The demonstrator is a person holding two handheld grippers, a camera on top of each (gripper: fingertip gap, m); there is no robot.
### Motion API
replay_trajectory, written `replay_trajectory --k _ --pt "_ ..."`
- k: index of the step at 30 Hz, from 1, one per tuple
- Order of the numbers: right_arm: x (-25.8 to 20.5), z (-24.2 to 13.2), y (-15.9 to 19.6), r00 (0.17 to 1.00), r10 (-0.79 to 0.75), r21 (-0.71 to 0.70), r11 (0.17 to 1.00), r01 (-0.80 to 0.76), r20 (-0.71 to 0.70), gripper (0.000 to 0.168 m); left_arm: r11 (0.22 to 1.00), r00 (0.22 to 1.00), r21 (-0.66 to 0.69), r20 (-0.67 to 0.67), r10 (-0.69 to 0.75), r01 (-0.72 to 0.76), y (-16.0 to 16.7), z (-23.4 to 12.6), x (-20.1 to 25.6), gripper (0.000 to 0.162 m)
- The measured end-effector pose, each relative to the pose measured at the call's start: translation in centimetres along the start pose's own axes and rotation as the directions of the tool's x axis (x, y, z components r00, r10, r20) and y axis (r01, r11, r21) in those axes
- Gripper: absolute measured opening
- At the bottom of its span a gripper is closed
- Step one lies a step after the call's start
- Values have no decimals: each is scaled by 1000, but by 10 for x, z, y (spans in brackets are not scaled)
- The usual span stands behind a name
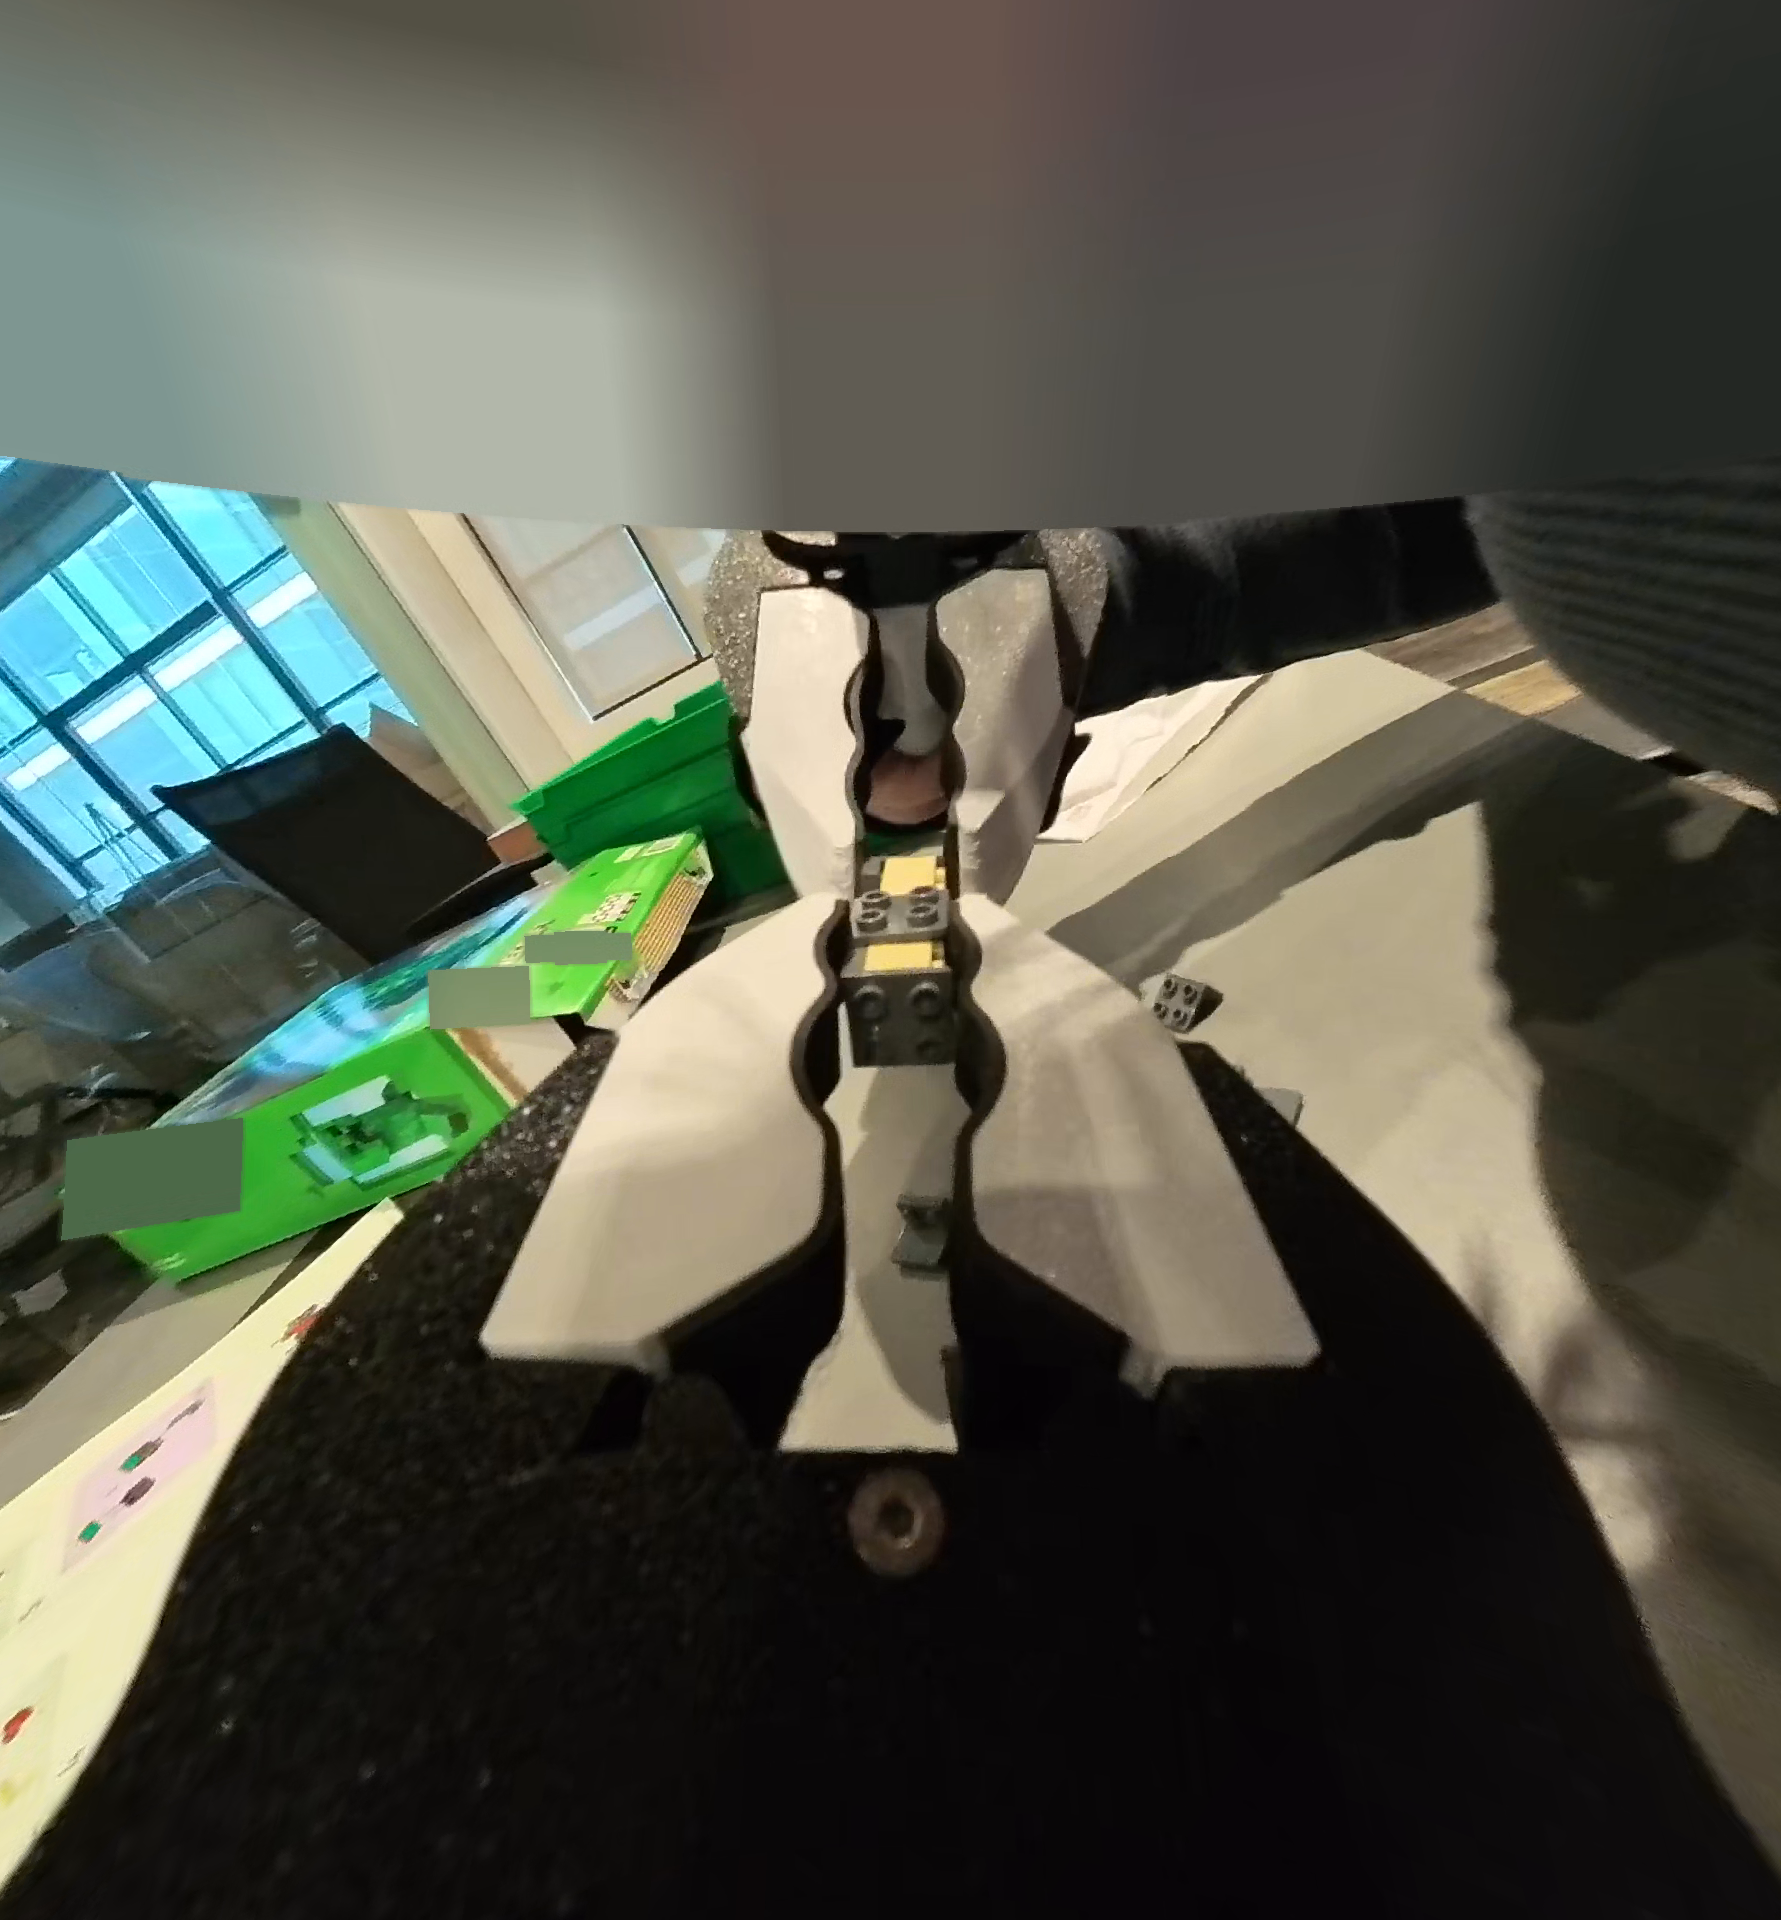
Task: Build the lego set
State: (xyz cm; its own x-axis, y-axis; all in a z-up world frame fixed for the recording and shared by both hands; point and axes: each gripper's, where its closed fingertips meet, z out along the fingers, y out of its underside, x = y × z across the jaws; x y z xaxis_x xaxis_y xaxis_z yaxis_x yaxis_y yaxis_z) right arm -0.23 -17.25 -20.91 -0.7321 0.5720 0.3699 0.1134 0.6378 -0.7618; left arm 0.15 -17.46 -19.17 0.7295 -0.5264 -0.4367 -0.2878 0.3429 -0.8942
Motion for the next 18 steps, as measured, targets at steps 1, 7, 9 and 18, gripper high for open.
replay_trajectory --k 1,7,9,18 --pt "0 0 0 1000 3 4 1000 -3 1 17 1000 1000 3 0 -4 4 0 0 0 16" --pt "1 0 -2 1000 17 6 1000 -17 -10 17 1000 1000 20 4 -23 23 -2 -1 -2 17" --pt "0 0 -3 1000 14 7 1000 -14 -9 17 999 999 27 -2 -33 33 -3 -1 -1 16" --pt "-3 -1 -3 1000 11 10 1000 -11 21 17 998 999 32 -19 -45 46 -3 0 1 17"
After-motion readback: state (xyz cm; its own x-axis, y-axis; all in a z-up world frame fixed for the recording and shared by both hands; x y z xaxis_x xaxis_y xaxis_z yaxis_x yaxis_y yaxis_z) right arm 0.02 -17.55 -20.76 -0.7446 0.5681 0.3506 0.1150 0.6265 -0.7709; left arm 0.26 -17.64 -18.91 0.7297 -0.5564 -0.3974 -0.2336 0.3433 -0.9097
